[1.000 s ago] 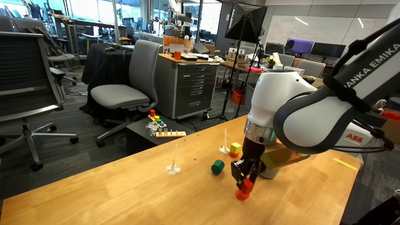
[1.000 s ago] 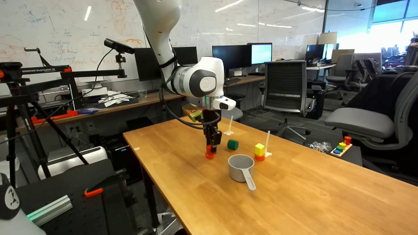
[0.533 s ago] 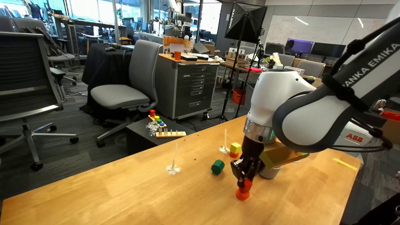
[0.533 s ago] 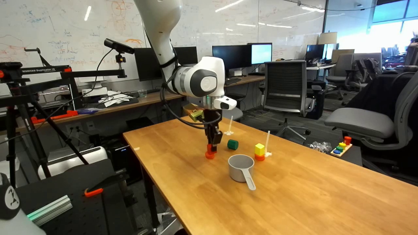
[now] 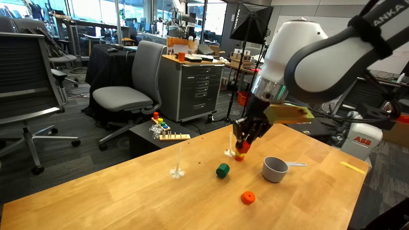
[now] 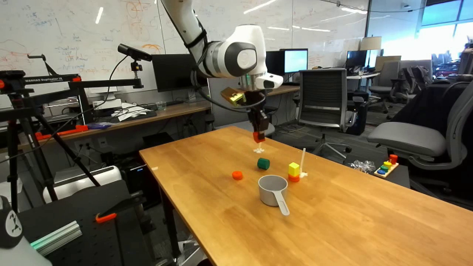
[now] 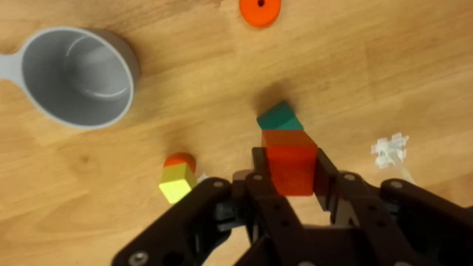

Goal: Put the blocks in the cup

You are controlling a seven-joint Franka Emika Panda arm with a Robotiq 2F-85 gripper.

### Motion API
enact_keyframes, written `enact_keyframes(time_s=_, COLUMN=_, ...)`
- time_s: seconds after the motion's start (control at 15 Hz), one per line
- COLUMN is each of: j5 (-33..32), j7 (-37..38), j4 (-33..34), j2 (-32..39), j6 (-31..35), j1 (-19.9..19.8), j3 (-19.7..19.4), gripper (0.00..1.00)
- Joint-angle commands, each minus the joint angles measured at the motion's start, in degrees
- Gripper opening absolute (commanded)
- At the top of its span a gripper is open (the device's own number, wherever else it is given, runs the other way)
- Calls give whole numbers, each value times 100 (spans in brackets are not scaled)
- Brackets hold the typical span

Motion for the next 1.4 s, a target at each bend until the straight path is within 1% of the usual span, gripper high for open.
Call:
enact_keyframes(time_s=0.0, j5=-205, j7=105, j4=-287, j2=-657, j6=-215, j1=-142, j3=-255, gripper=10)
enact_keyframes(time_s=0.33, j5=-504, j7=199, j4=-607, j2=-914, j6=-259, j1=-362, j3=-470, gripper=11)
enact_keyframes(time_s=0.53, j5=-612, j7=266, j4=-886, j2=-915, j6=-232, j1=-383, j3=-452, gripper=11)
enact_keyframes(time_s=0.8, j5=-531, j7=274, j4=-1166, j2=-834, j6=-269, j1=-393, j3=-364, gripper=11)
enact_keyframes(time_s=1.0, j5=-493, j7=292, j4=-1234, j2=-753, j6=-303, j1=-420, j3=-348, gripper=11)
enact_keyframes(time_s=1.33, j5=-457, j7=321, j4=-1145, j2=-605, j6=-392, j1=-467, j3=-362, gripper=11)
